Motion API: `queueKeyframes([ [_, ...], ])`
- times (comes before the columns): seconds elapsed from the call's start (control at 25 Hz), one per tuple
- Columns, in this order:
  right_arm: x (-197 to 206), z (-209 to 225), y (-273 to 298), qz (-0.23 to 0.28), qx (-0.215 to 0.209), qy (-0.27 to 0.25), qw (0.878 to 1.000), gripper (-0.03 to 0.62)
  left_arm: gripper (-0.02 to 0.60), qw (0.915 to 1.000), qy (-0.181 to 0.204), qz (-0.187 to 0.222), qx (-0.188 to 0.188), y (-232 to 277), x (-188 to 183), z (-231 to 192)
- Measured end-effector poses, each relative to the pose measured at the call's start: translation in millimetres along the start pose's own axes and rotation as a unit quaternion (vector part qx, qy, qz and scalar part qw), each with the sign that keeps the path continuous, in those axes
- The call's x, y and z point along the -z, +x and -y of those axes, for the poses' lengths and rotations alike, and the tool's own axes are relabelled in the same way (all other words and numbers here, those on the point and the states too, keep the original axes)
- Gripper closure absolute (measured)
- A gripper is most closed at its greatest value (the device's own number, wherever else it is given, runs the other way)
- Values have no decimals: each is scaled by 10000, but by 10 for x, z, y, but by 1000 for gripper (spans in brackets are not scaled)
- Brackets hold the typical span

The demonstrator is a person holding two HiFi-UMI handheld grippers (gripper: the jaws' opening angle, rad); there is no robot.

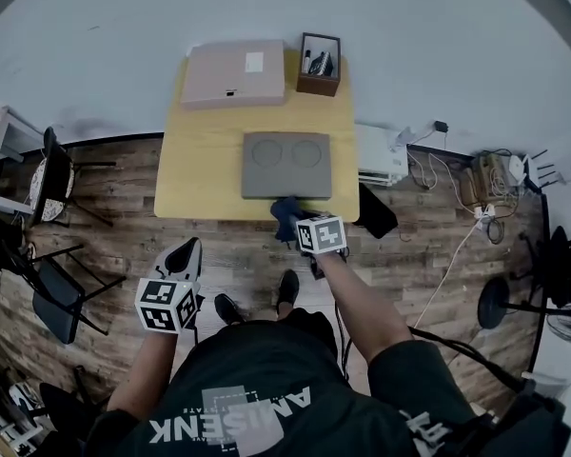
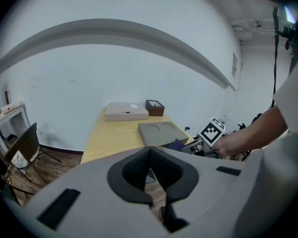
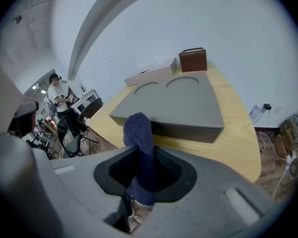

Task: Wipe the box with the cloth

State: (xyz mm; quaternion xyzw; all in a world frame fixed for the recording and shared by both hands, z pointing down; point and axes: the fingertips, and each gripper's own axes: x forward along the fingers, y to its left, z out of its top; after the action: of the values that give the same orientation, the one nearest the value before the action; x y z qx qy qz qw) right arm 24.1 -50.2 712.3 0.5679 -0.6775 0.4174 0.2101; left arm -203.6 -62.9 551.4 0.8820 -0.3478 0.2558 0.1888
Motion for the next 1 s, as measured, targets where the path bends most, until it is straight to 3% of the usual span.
queueKeyframes([
  [1.0,192,1135,-621,354,905,1118,9890,510,580,9996,225,-46,135,393,-197,202],
])
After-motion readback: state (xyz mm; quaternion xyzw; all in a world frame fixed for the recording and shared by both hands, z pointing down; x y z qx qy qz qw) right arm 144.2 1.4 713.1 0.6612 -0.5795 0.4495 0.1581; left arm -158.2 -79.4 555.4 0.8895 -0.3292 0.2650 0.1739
